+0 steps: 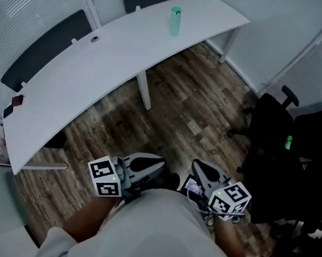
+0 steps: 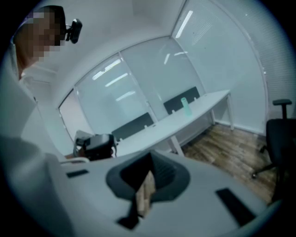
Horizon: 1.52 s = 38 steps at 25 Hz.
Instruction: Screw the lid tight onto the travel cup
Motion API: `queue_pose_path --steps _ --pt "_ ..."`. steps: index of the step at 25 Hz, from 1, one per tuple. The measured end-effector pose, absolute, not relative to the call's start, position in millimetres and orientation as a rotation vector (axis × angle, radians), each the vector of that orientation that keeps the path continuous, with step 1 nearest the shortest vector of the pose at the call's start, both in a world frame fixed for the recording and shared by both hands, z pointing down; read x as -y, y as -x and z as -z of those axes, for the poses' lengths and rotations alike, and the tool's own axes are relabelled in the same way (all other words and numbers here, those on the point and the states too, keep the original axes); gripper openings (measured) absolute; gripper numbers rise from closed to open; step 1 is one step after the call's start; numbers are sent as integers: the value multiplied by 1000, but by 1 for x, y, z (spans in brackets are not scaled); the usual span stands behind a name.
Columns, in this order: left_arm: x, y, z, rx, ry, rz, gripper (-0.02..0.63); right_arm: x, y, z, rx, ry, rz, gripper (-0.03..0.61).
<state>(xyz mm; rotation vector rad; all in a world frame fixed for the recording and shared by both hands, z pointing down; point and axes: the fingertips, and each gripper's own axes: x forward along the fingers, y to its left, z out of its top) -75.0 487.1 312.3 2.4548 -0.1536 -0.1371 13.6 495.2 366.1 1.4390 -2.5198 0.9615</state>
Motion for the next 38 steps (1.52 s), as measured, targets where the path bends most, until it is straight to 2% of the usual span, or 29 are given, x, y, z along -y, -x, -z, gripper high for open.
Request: queue_pose_path --steps 8,9,12,21,33,38 --pt "-481 72 -313 195 -2451 154 23 -486 -34 -370 2460 -1519 -903 28" --pt "-481 71 -313 202 -2448 157 23 -485 -36 -370 2464 -1519 -907 37" --pt "-478 65 -314 229 -2445 172 25 -483 -42 -372 2475 -1499 -925 130" --pt "-472 42 -324 346 -2442 161 41 -477 -70 -382 2478 -1478 -932 135" --pt "-458 -4 -355 598 -2504 -45 48 -454 -100 -399 2437 -1436 -829 135" --pt "-455 0 -356 603 -2493 -59 48 -447 -99 -403 2430 -1422 -843 135"
